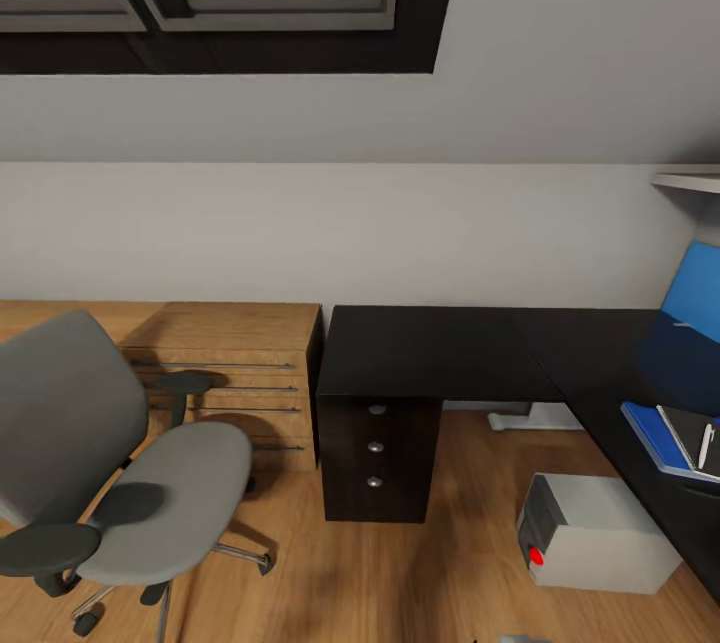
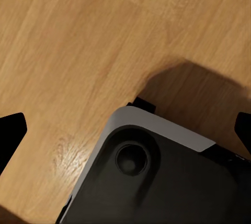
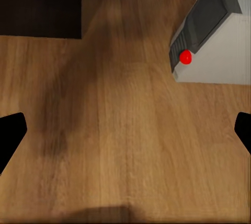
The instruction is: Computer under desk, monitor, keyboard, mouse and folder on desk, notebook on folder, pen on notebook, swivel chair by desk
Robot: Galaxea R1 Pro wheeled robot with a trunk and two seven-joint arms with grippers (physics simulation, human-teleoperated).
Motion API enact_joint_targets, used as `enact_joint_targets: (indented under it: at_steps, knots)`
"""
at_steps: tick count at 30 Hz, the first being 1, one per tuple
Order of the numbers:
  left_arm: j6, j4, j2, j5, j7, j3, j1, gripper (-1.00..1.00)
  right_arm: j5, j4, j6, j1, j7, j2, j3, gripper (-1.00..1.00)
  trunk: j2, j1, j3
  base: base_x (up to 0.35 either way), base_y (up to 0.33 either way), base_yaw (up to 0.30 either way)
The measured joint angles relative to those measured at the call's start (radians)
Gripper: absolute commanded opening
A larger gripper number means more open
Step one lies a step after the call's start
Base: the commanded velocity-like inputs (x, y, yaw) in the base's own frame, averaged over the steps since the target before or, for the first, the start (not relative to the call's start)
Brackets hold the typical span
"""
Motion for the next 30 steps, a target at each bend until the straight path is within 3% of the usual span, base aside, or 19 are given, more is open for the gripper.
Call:
enact_joint_targets:
  at_steps: [15,30]
  knots:
    - [-0.002,0.000,-0.002,-0.002,0.000,0.002,0.000,1.00,0.000,-0.001,-0.003,0.005,-0.002,-0.009,0.000,1.00,0.000,0.000,0.000,0.000,0.000,0.000]
    - [-0.001,0.000,0.000,0.000,0.003,0.002,0.000,1.00,-0.006,0.000,-0.001,0.005,-0.002,-0.012,-0.002,1.00,0.000,0.000,0.000,0.000,0.000,0.248]
